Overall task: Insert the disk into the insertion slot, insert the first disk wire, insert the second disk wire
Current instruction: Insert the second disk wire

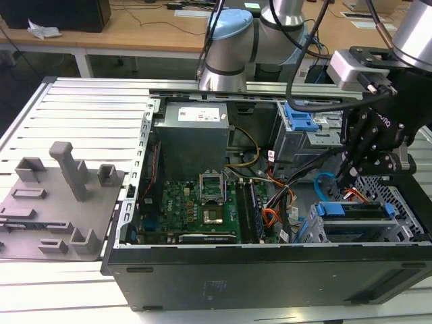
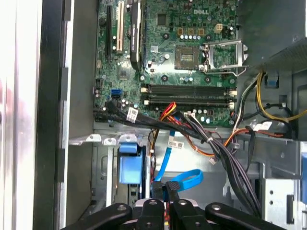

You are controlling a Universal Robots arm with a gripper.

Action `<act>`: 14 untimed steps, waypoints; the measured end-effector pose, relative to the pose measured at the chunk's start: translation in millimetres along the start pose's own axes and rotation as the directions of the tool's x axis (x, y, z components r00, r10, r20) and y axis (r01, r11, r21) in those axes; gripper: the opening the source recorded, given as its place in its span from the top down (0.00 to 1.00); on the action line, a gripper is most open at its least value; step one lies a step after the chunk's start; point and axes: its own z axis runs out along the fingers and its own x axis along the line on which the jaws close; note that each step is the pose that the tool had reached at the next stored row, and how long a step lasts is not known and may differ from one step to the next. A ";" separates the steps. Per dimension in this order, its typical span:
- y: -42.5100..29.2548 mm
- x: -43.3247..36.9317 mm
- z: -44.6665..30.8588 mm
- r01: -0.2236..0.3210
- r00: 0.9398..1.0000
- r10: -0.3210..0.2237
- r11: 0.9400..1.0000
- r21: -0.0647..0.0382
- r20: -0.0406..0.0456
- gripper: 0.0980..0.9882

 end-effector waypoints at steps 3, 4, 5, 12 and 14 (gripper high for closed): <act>-1.1 1.1 0.1 0.000 1.000 0.000 1.000 0.000 0.000 0.93; -1.2 2.6 0.1 0.000 1.000 0.000 1.000 0.000 0.000 0.93; -1.3 3.6 0.1 0.000 1.000 0.000 1.000 0.000 0.000 0.93; -1.3 14.6 0.4 0.000 1.000 0.000 1.000 0.000 0.000 0.93; -1.3 17.0 0.5 0.000 1.000 0.000 1.000 0.000 0.000 0.93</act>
